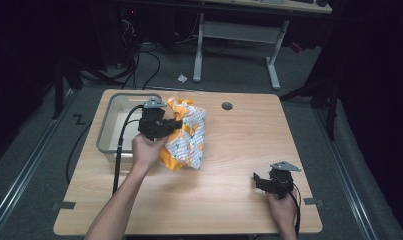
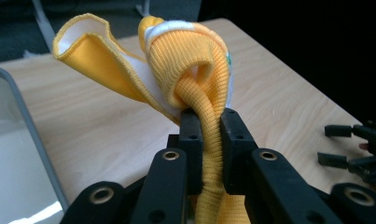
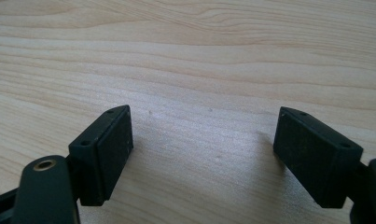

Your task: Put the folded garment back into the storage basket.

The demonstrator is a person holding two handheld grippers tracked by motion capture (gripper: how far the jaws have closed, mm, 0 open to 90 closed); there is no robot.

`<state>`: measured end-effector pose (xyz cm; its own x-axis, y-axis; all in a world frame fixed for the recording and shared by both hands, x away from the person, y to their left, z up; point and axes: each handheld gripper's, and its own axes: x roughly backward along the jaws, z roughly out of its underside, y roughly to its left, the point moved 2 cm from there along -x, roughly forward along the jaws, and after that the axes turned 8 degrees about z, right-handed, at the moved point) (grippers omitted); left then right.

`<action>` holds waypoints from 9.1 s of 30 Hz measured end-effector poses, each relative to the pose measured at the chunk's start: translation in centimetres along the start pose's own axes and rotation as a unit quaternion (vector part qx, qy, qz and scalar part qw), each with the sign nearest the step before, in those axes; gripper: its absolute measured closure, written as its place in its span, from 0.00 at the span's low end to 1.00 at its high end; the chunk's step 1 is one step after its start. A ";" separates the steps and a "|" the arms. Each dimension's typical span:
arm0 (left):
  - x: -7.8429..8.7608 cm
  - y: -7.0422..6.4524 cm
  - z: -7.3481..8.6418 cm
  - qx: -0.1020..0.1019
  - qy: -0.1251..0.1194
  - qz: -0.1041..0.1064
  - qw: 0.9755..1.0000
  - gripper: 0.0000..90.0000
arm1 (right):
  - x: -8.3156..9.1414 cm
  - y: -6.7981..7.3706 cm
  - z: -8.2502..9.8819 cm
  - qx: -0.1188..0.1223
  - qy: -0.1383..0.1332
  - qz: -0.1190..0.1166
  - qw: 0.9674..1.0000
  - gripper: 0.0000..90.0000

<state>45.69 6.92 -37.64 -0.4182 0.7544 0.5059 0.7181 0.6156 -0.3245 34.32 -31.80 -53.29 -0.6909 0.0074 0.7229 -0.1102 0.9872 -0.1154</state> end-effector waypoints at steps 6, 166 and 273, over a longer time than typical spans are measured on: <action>0.6 0.1 -0.5 -0.004 0.000 -0.003 1.000 0.91 | 0.0 0.0 0.0 0.001 0.000 0.000 1.000 0.22; 5.5 10.5 2.0 0.000 -0.004 -0.129 0.992 0.39 | 0.0 0.0 0.0 -0.002 0.000 0.003 1.000 0.22; 2.0 -0.1 11.3 -0.027 -0.001 0.002 1.000 0.37 | 0.0 0.0 0.0 -0.002 -0.001 0.004 1.000 0.22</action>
<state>38.50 10.90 -45.63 -0.4172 0.7569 0.5030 0.7487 0.6000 -0.2819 34.34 -31.82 -53.30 -0.6927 0.0145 0.7211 -0.1022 0.9878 -0.1179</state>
